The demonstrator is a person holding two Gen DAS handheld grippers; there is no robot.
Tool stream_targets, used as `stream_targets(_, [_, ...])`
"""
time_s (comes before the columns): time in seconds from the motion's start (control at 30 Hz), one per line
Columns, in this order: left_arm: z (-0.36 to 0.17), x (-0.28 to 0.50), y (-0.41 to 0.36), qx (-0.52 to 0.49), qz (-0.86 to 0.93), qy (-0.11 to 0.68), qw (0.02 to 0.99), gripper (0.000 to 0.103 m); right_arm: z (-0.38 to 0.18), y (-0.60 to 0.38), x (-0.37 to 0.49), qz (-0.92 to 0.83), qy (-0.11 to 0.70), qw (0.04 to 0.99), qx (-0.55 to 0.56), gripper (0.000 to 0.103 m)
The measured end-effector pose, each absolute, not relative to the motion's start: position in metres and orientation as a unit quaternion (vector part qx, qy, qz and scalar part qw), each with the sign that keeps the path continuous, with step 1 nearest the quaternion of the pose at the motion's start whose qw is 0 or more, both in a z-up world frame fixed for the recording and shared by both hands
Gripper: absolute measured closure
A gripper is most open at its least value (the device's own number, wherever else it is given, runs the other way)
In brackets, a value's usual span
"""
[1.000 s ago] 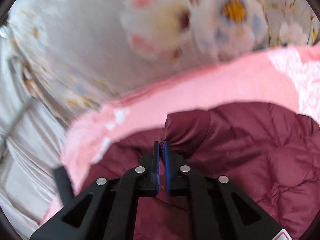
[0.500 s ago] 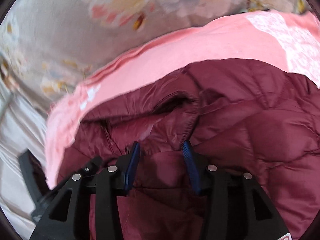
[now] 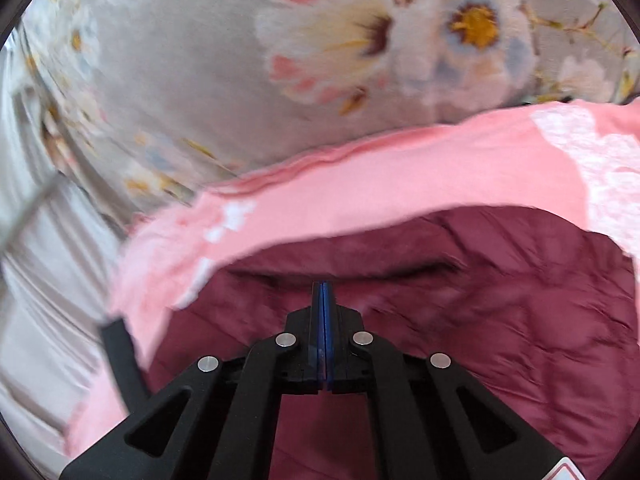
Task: Fold large clothes
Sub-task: 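Lift the hem with both grippers and fold it toward the collar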
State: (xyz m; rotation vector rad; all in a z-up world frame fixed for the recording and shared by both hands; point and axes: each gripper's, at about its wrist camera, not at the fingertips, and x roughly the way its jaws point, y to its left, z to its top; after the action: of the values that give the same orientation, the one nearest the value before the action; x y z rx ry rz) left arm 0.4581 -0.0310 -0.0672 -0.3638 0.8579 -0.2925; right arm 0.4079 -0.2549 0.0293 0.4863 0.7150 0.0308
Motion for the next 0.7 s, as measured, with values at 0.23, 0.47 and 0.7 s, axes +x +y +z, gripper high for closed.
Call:
stream_targets(0.23, [-0.066,0.458,-0.031,-0.171,-0.139,0.414,0.883,0.092,-0.002,-0.246,0.427,0.003,0.397,0.895,0.205,0.097])
stream_targets(0.47, [-0.064,0.459,-0.031,-0.169,-0.140,0.417,0.882,0.092,-0.031,-0.245,0.419,-0.017,0.434,0.888,0.152,0.103])
stream_targets(0.7, [-0.045,0.454,-0.010,-0.233,-0.153,0.393,0.876,0.089,0.002,-0.271,0.413,0.006,0.358,0.898,0.254,0.079])
